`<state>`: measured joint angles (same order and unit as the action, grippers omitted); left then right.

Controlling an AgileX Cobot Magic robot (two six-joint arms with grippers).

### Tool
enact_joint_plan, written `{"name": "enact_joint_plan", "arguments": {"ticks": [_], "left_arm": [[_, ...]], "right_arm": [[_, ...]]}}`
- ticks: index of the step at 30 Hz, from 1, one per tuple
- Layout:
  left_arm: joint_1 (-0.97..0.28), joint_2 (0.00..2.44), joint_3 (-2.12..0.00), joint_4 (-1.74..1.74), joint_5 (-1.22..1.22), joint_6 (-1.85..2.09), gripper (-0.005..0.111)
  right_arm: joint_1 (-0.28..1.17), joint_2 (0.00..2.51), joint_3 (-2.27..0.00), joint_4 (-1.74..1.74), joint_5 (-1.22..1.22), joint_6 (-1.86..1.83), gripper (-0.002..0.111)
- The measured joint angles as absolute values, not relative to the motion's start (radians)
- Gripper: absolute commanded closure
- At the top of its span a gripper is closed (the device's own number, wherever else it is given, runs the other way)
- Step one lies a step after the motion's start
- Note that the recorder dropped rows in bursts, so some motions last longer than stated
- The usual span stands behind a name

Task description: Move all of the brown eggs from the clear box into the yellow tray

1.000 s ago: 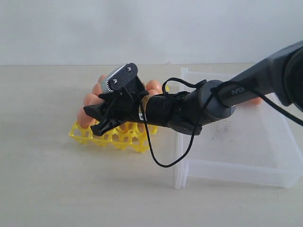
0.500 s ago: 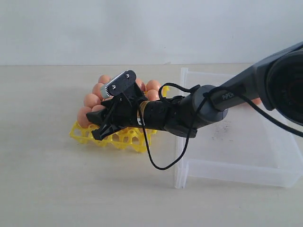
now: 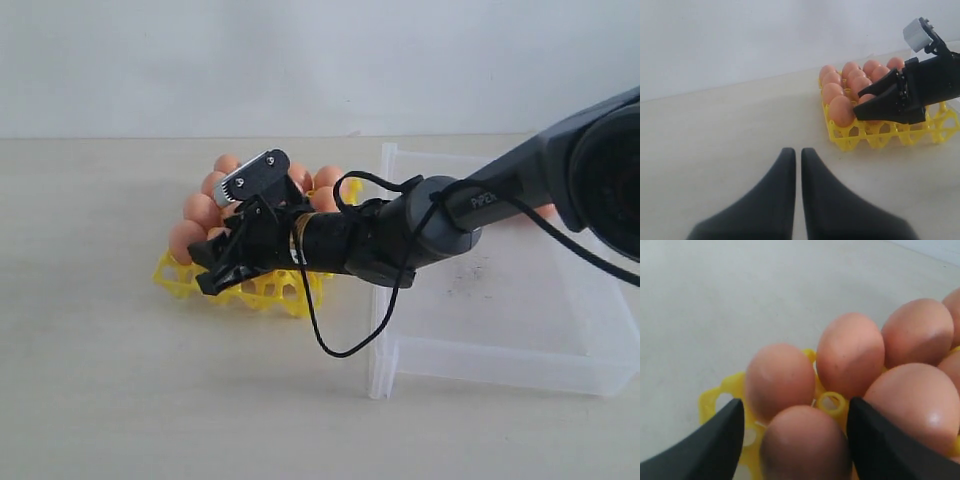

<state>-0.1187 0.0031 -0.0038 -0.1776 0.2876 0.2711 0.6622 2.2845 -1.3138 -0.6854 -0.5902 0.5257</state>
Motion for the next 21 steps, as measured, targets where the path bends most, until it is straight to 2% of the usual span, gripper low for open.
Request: {"name": "enact_joint_plan", "arguments": {"ticks": [7,9,11,12,15,18,21], "left_arm": [[-0.119,0.003,-0.004,-0.178,0.288,0.271,0.103],[-0.119,0.003,-0.004,-0.178,0.288,0.271,0.103],[-0.119,0.003,-0.004,-0.178,0.288,0.271,0.103],[-0.119,0.003,-0.004,-0.178,0.288,0.271,0.103],[-0.119,0.003,-0.004,-0.178,0.288,0.271,0.103],[-0.119,0.003,-0.004,-0.178,0.288,0.271,0.103],[-0.119,0.003,-0.004,-0.178,0.288,0.271,0.103]], "right_arm": [[0.662,2.14,-1.314,-0.695,-0.45,0.68,0.052],[0.662,2.071,-1.314,-0.76,-0.398,0.771,0.057],[0.662,2.01,-1.314,-0.886,-0.299,0.898,0.083],[0.662,1.989,-1.314,-0.939,-0.252,0.943,0.108],[0.662,1.889,-1.269,-1.095,0.011,1.021,0.109],[0.652,1.832,-1.252,-1.115,0.333,0.884,0.109],[0.546,1.822,-1.252,-1.021,0.428,0.793,0.109]]}}
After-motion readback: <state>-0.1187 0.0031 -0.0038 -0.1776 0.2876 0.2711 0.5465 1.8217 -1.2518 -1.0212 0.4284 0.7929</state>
